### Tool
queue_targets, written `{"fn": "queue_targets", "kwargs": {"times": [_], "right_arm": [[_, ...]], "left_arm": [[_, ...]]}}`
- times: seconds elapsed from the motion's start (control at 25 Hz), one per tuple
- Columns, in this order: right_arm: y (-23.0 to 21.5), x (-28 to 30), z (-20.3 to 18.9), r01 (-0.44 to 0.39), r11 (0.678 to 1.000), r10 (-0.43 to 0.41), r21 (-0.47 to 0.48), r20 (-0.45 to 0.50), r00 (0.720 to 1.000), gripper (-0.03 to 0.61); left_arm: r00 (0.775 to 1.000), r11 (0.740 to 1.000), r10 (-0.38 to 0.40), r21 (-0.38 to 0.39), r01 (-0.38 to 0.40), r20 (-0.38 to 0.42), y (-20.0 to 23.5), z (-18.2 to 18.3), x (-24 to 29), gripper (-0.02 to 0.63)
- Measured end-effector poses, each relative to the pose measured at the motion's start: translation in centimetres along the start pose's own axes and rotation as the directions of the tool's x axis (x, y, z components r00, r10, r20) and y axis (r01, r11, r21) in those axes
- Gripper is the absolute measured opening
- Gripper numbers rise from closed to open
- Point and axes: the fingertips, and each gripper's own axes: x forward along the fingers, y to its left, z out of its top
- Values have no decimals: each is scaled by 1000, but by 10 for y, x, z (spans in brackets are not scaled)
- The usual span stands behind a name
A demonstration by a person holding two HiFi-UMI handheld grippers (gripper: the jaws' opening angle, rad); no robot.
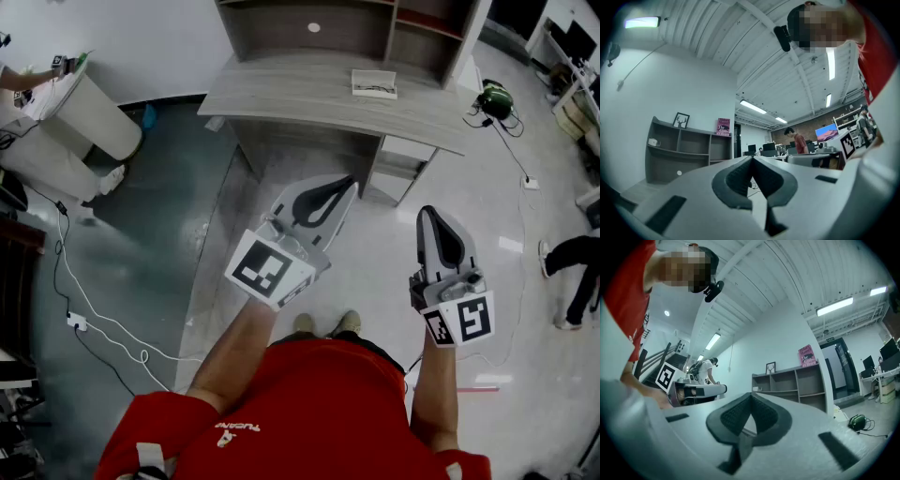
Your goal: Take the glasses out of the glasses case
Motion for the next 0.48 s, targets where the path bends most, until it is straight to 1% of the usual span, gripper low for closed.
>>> {"fn": "queue_targets", "kwargs": {"times": [0.24,0.36,0.48], "right_arm": [[-12,-4,0,-15,1000,15,2,4,1000,3],[-17,-7,0,-43,999,43,26,16,999,3],[-26,-13,-1,-50,998,49,42,27,998,3]], "left_arm": [[1000,1000,14,0,-14,-12,-5,-4,10,9],[1000,1000,21,3,-21,-21,-8,-7,15,9],[999,1000,31,5,-30,-26,-13,-10,23,9]]}}
